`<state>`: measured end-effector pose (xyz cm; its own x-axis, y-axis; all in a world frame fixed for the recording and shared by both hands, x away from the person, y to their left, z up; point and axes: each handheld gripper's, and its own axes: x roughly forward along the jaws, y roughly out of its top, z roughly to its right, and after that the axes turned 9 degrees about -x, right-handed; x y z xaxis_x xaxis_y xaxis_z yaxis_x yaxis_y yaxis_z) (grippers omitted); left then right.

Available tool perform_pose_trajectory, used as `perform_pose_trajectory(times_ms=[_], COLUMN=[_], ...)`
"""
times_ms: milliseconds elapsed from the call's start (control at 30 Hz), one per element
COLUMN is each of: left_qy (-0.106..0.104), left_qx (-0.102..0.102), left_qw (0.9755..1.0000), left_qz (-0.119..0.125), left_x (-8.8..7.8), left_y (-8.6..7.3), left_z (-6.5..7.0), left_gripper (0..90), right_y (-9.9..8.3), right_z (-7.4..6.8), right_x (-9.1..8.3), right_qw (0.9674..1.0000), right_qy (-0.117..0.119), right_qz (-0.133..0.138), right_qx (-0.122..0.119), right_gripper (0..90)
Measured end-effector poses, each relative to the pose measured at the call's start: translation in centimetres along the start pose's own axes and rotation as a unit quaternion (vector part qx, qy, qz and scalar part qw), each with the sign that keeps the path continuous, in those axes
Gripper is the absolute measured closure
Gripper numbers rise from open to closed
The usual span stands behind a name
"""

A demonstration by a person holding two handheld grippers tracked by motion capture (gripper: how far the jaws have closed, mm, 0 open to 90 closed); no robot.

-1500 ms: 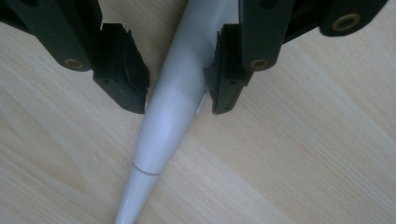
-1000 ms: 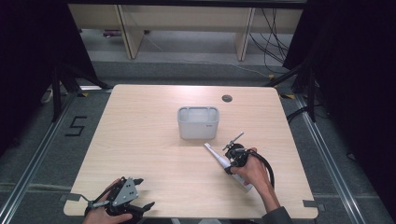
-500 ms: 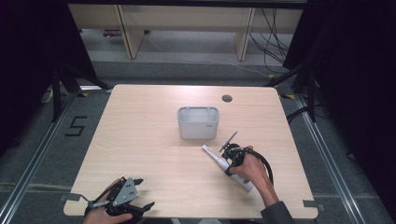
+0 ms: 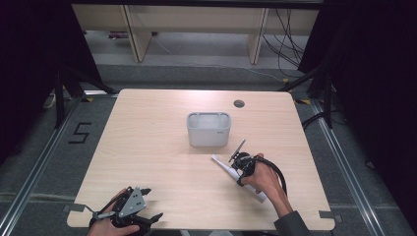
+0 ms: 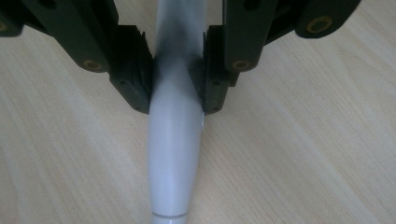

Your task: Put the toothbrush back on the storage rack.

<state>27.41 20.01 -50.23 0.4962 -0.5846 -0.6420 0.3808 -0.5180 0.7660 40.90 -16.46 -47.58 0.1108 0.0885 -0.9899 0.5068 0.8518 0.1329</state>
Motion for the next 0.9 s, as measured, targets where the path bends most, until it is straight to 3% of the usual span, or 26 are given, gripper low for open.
perform_pose_trajectory(times_ms=[100,167,200,367,400,433,567,667,700,767,833,900], left_qy=[-0.001,0.000,-0.001,0.003,0.000,-0.001,0.000,-0.001,-0.001,0.006,0.006,0.005], left_qx=[0.000,-0.001,-0.002,-0.002,-0.003,-0.002,-0.003,-0.001,-0.002,0.000,0.001,0.000], left_qw=[1.0000,1.0000,1.0000,1.0000,1.0000,1.0000,1.0000,1.0000,1.0000,1.0000,1.0000,1.0000], left_qz=[0.001,-0.001,0.000,0.000,0.000,-0.001,0.000,0.001,0.000,0.005,0.005,0.004], left_x=[0.0,0.0,0.0,0.0,0.0,0.0,0.0,-0.1,-0.1,0.0,-0.1,-0.1], left_y=[0.0,0.0,0.0,0.0,0.0,0.0,0.0,0.0,0.0,0.1,0.1,0.0], left_z=[0.0,0.0,0.0,0.0,0.0,0.0,0.0,0.0,0.0,0.0,0.0,0.0], left_gripper=[14.8,14.8,14.8,14.8,14.8,14.8,14.8,14.8,14.8,14.8,14.8,14.8], right_y=[0.0,-0.3,-0.4,-0.8,-1.0,-1.0,-1.7,-2.8,-2.8,-3.4,-3.6,-3.8], right_z=[-0.1,0.0,0.1,0.1,-0.1,0.0,-0.3,-0.2,-0.2,-0.1,-0.2,-0.1], right_x=[-0.1,-0.1,0.0,-0.5,-0.6,-0.8,-1.9,-3.4,-3.4,-4.5,-4.9,-5.6], right_qw=[1.0000,0.9999,0.9998,0.9998,0.9997,0.9993,0.9982,0.9944,0.9944,0.9911,0.9905,0.9853], right_qy=[0.000,-0.007,-0.009,-0.011,-0.011,-0.015,-0.013,-0.015,-0.015,-0.016,-0.023,-0.030], right_qz=[-0.002,-0.006,0.006,0.014,0.023,0.031,0.059,0.104,0.104,0.132,0.135,0.168], right_qx=[0.006,-0.009,-0.016,-0.012,-0.001,-0.015,-0.004,-0.005,-0.005,0.007,0.011,0.009], right_gripper=[66.3,66.4,66.4,66.5,66.5,66.5,66.6,66.6,66.6,66.6,66.6,66.6])
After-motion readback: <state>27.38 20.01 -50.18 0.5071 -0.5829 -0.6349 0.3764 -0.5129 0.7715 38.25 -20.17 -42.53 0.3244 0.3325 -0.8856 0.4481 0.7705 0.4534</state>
